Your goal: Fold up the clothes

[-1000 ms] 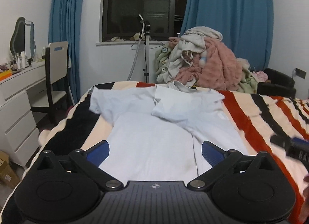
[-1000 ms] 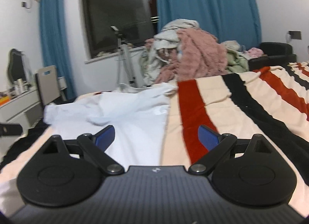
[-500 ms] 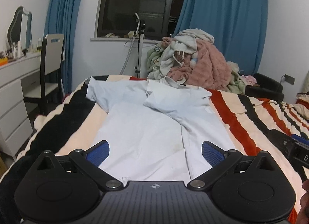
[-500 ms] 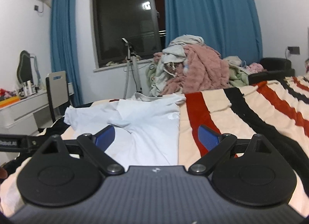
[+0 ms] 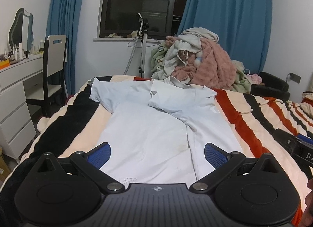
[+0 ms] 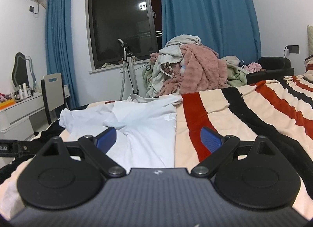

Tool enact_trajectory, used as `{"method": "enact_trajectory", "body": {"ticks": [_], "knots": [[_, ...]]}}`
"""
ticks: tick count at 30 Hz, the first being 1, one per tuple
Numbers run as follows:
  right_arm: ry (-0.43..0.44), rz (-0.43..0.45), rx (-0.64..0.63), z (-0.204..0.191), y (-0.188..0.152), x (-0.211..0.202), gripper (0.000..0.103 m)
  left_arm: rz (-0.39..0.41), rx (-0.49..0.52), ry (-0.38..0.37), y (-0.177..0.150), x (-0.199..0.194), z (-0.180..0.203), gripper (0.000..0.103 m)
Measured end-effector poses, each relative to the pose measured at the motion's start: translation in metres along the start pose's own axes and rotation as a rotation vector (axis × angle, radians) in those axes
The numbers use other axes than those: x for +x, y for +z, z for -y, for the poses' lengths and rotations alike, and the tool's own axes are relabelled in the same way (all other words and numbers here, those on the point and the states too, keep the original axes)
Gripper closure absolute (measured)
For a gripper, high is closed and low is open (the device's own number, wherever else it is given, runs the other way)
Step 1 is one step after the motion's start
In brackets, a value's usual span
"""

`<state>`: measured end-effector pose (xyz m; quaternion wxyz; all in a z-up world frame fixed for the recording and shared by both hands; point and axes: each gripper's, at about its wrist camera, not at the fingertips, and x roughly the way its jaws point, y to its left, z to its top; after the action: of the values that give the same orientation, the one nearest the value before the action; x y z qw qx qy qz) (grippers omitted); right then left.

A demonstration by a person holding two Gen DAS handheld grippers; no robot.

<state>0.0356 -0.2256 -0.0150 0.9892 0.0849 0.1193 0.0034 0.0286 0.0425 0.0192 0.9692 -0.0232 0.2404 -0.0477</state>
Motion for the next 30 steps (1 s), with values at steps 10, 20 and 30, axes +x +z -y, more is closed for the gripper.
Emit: {"method": "enact_trajectory", "body": {"ticks": [10, 20, 30], "knots": [[0.044, -0.13, -0.026, -0.004, -0.001, 0.039, 0.009, -0.025, 0.0, 0.021, 0.013, -0.002, -0.019, 0.0], [0.384, -0.255, -0.249, -0.159, -0.006, 0.202, 0.009, 0.025, -0.153, 0.169, 0.019, 0.01, -0.098, 0.0], [0.426, -0.251, -0.362, -0.328, -0.03, 0.373, 0.019, 0.025, -0.381, 0.287, 0.005, 0.057, -0.174, 0.0]]}}
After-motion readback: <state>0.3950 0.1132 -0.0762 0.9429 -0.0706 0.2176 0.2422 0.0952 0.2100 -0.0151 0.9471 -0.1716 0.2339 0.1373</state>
